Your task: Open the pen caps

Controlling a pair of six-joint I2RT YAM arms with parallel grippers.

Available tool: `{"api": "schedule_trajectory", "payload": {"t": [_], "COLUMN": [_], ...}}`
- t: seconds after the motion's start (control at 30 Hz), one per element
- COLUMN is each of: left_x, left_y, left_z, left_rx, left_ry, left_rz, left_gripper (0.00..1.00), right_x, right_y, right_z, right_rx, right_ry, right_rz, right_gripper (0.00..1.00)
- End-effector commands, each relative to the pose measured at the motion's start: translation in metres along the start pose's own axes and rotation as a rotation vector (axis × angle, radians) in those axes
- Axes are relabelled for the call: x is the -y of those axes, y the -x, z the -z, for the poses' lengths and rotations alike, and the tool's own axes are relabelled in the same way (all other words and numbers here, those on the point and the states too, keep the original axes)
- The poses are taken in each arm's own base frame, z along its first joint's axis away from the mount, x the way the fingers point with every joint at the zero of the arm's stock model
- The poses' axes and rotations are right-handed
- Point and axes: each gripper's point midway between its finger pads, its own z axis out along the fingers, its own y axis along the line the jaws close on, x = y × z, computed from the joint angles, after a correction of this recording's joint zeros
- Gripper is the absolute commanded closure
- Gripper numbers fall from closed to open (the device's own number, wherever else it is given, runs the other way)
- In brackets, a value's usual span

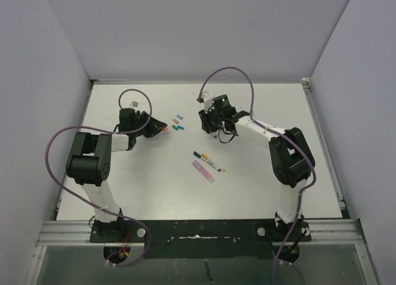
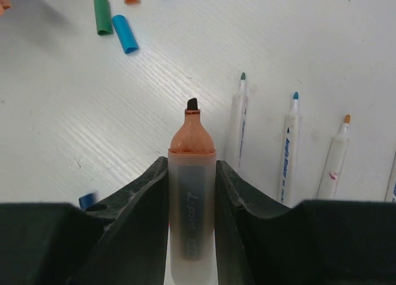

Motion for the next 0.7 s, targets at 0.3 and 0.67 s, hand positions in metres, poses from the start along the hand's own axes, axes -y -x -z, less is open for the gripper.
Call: {"api": "schedule_trajectory", "payload": {"t": [0.3,0.67], "left_x": [-0.025,-0.03], "left_y": [-0.005,-0.007], "left_z": [-0.012,-0.01], "left_rx": [0.006,0.003], "left_ry": [0.048,0.058], "left_rz": [-0.001,0.015], "left_gripper": [0.81,0.73], "right_x": [-0.019,-0.021], "right_y": [0.033,0.018], "right_z": [-0.033,-0.052], "right_rx": [0.076,0.043], "right_ry": [0.026,0.038], "right_rz": [0.059,0.058], "right_gripper": [1.0,1.0]}}
